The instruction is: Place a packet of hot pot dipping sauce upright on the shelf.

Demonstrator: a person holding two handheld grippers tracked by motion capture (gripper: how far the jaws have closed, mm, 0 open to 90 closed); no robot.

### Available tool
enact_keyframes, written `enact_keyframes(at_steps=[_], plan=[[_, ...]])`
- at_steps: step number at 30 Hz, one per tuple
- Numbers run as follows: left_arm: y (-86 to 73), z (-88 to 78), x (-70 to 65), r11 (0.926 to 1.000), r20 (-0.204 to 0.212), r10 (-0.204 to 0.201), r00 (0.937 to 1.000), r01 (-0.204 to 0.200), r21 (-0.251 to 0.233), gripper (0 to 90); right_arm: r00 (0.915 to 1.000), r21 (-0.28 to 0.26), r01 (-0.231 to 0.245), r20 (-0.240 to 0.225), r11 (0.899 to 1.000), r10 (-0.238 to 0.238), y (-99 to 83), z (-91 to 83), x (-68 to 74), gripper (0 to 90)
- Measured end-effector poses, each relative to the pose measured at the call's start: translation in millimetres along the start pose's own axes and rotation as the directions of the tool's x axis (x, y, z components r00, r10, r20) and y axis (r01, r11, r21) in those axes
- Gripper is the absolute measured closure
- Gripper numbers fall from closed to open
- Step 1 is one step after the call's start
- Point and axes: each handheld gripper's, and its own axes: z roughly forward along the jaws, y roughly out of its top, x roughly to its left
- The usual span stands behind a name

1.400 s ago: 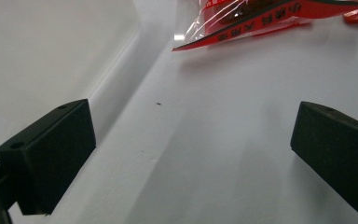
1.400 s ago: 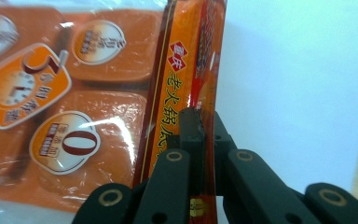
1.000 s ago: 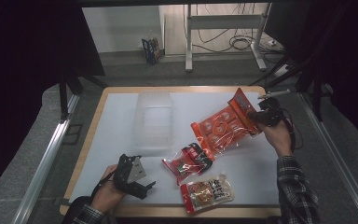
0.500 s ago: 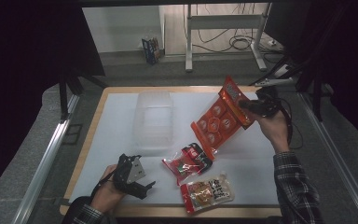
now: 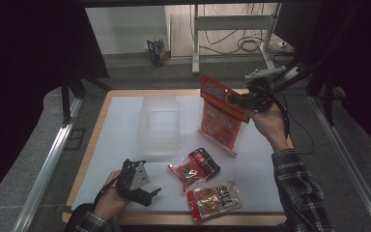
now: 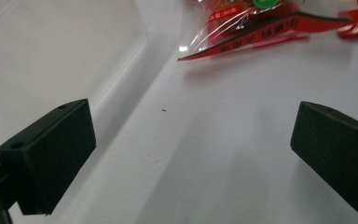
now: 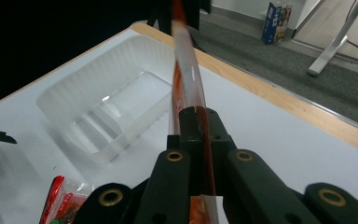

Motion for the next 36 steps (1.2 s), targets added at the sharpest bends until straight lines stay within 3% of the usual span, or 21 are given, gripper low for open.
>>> enact_keyframes(at_steps=[3,8,19,22,31,36], plan=[[-0.3,-1.7,2.4,0.9992,0.013,-0.028,0.9995,0.029,-0.028,0.0,0.9999,0.001,0.01,-0.011,1.0,-0.01,6.8,1.6,5.6,88.4],[-0.5,-3.5,4.5,0.9977,0.027,-0.05,0.9984,0.052,-0.045,0.0,0.9996,0.008,0.028,0.009,1.0,-0.028,15.9,2.5,10.8,88.5],[-1.1,-5.9,8.6,0.9942,0.054,-0.084,0.995,0.088,-0.063,0.0,0.9999,-0.019,0.012,-0.005,1.0,-0.012,28.2,-1.2,10.5,88.5],[-1.6,-6.7,9.8,0.9903,0.066,-0.108,0.992,0.113,-0.081,0.0,0.9998,-0.031,0.012,-0.016,0.999,-0.013,36.3,-1.3,13.0,88.5],[-2.0,-8.8,12.2,0.9852,0.081,-0.132,0.9879,0.14,-0.099,0.0,0.9995,-0.055,0.019,-0.023,0.998,-0.021,58.7,0.2,20.0,88.5],[-2.6,-11.1,15.0,0.9763,0.108,-0.165,0.9804,0.178,-0.124,0.0,0.9991,-0.074,0.024,-0.033,0.997,-0.026,76.5,5.6,26.3,88.5]])
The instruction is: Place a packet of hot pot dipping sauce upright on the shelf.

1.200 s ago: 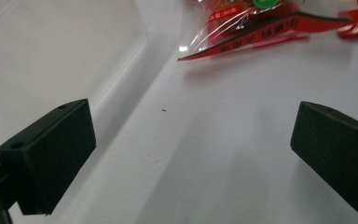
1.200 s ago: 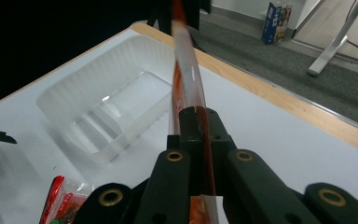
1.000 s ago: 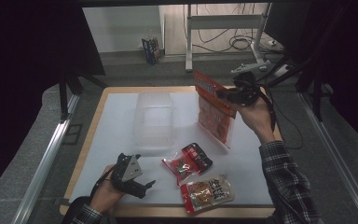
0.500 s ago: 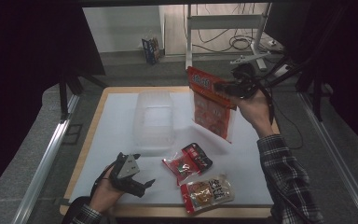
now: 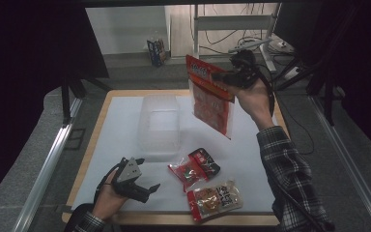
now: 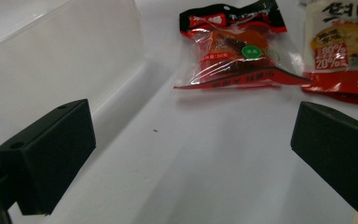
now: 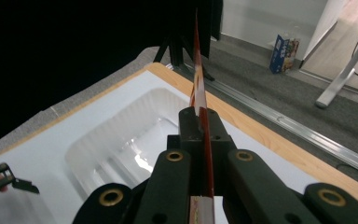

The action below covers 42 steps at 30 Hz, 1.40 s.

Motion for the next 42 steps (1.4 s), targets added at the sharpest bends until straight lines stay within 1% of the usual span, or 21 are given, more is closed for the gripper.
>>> enact_keyframes(at_steps=[2,7,8,9,11,13,19,22,23,25,26,29,30,32,33,36,37,38,39,41,42], plan=[[0.1,-0.5,0.3,1.0,0.005,-0.005,1.0,0.005,-0.005,0.0,1.0,-0.002,-0.002,-0.002,1.0,0.002,2.0,1.2,0.8,88.5],[0.1,-1.1,0.8,0.9998,0.016,-0.016,0.9997,0.017,-0.013,0.0,0.9998,-0.016,-0.002,-0.02,1.0,0.001,17.9,14.1,8.4,88.5],[0.1,-1.1,0.8,0.9998,0.016,-0.016,0.9997,0.017,-0.013,0.0,0.9998,-0.016,-0.002,-0.02,1.0,0.001,17.9,14.1,8.4,88.5],[0.2,-1.2,0.7,0.9997,0.016,-0.019,0.9997,0.02,-0.016,0.0,0.9997,-0.02,0.005,-0.023,1.0,-0.005,24.4,19.9,13.0,88.5],[0.1,-1.3,0.6,0.9997,0.016,-0.02,0.9997,0.02,-0.015,0.0,0.9997,-0.021,0.008,-0.022,1.0,-0.008,26.6,22.0,14.5,88.5],[0.2,-1.2,0.3,0.9996,0.016,-0.021,0.9996,0.021,-0.016,0.0,0.9996,-0.026,0.011,-0.026,1.0,-0.011,35.7,30.7,21.0,88.5],[0.3,-1.9,0.4,0.9995,0.018,-0.023,0.9996,0.024,-0.02,0.0,0.9993,-0.044,0.004,-0.037,0.999,-0.006,47.6,47.7,30.3,88.5],[0.3,-2.3,0.6,0.9995,0.018,-0.024,0.9996,0.024,-0.022,0.0,0.9992,-0.043,-0.001,-0.039,0.999,-0.001,51.5,59.2,34.9,88.5],[0.3,-2.3,0.6,0.9995,0.018,-0.024,0.9996,0.024,-0.022,0.0,0.9992,-0.043,-0.001,-0.039,0.999,-0.001,51.5,59.2,34.9,88.5],[0.3,-2.5,0.8,0.9994,0.018,-0.022,0.9996,0.023,-0.024,0.0,0.9991,-0.04,-0.001,-0.043,0.999,-0.001,53.6,67.4,37.6,88.6],[0.4,-2.6,0.8,0.9994,0.017,-0.024,0.9996,0.024,-0.026,0.0,0.9989,-0.039,-0.002,-0.046,0.999,0.0,55.7,75.2,40.7,88.5],[0.4,-3.0,1.0,0.9993,0.017,-0.025,0.9995,0.026,-0.027,0.0,0.9989,-0.041,-0.004,-0.046,0.999,0.002,58.0,82.8,43.6,88.5],[0.4,-3.1,1.1,0.9993,0.017,-0.026,0.9995,0.026,-0.028,0.0,0.9987,-0.042,-0.011,-0.051,0.999,0.009,60.7,91.4,46.5,88.5],[0.4,-3.2,1.0,0.9993,0.016,-0.025,0.9996,0.025,-0.027,0.0,0.9987,-0.044,-0.01,-0.049,0.999,0.008,61.6,94.2,47.7,88.5],[0.5,-3.3,1.0,0.9993,0.016,-0.024,0.9996,0.025,-0.027,0.0,0.9984,-0.04,-0.014,-0.055,0.999,0.012,64.4,103.2,51.8,88.5],[0.6,-3.5,0.8,0.9994,0.016,-0.023,0.9996,0.023,-0.025,0.0,0.9986,-0.039,-0.007,-0.053,0.999,0.005,67.2,114.8,57.8,88.5],[0.6,-3.5,0.8,0.9994,0.016,-0.023,0.9996,0.023,-0.025,0.0,0.9986,-0.039,-0.007,-0.053,0.999,0.005,67.2,114.8,57.8,88.5],[0.6,-3.4,0.8,0.9994,0.018,-0.023,0.9996,0.024,-0.027,0.0,0.9986,-0.038,-0.005,-0.052,0.999,0.003,68.0,119.1,59.7,88.5],[0.6,-3.6,0.7,0.9994,0.017,-0.021,0.9996,0.022,-0.026,0.0,0.9984,-0.035,0.0,-0.057,0.999,-0.002,69.3,128.0,63.3,88.5],[0.6,-3.7,0.6,0.9994,0.018,-0.021,0.9996,0.021,-0.026,0.0,0.9984,-0.034,0.001,-0.057,0.999,-0.003,69.5,132.4,65.5,88.5],[0.6,-4.0,0.6,0.9995,0.019,-0.019,0.9997,0.019,-0.025,0.0,0.9981,-0.031,0.008,-0.061,0.999,-0.01,69.1,141.2,69.2,88.5]])
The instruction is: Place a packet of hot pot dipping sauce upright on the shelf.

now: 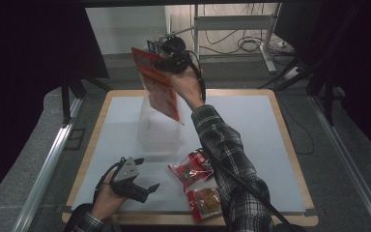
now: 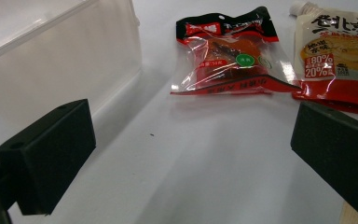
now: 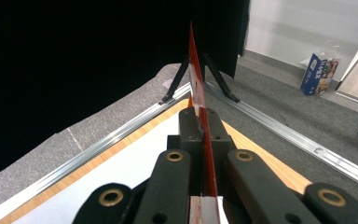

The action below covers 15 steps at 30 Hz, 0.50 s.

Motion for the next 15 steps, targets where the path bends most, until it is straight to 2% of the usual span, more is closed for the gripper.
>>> enact_keyframes(at_steps=[1,2,8,15], plan=[[0.0,0.0,0.0,1.0,0.0,0.0,1.0,0.0,0.0,0.0,1.0,0.0,0.0,0.0,1.0,0.0,0.0,0.0,0.0,88.5],[0.0,-0.3,-0.2,1.0,0.0,0.001,1.0,-0.001,-0.002,0.0,1.0,0.005,0.001,-0.007,1.0,-0.001,-2.4,10.0,2.1,88.5],[0.0,-0.9,0.1,1.0,0.001,0.005,1.0,-0.005,0.002,0.0,0.9999,0.033,-0.011,-0.011,0.999,0.011,-16.2,32.8,2.7,88.5],[0.0,-0.1,-0.3,0.9999,0.0,0.013,0.9999,-0.013,0.011,0.0,0.9997,0.055,-0.024,-0.006,0.998,0.024,-31.6,43.9,-4.1,88.4]])
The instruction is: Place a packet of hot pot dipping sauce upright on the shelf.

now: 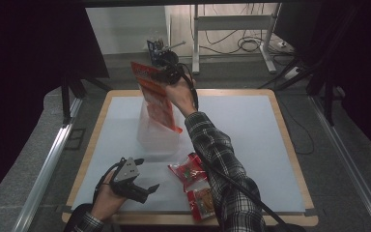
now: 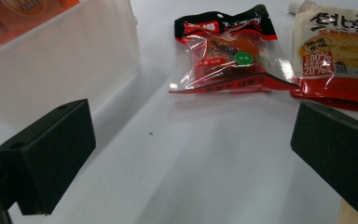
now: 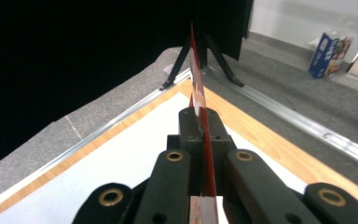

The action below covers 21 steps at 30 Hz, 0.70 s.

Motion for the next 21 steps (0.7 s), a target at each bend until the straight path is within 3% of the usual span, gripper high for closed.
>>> enact_keyframes(at_steps=[13,21], plan=[[0.0,1.0,-1.2,0.9999,-0.002,0.01,0.9999,-0.01,0.011,0.0,0.9998,0.015,-0.011,-0.019,1.0,0.011,-16.9,-0.6,-5.8,88.2],[0.0,2.5,-1.8,0.9997,-0.001,0.014,0.9999,-0.014,0.02,0.0,0.9975,0.024,-0.069,-0.012,0.997,0.07,-37.4,-10.6,-24.2,87.7]])
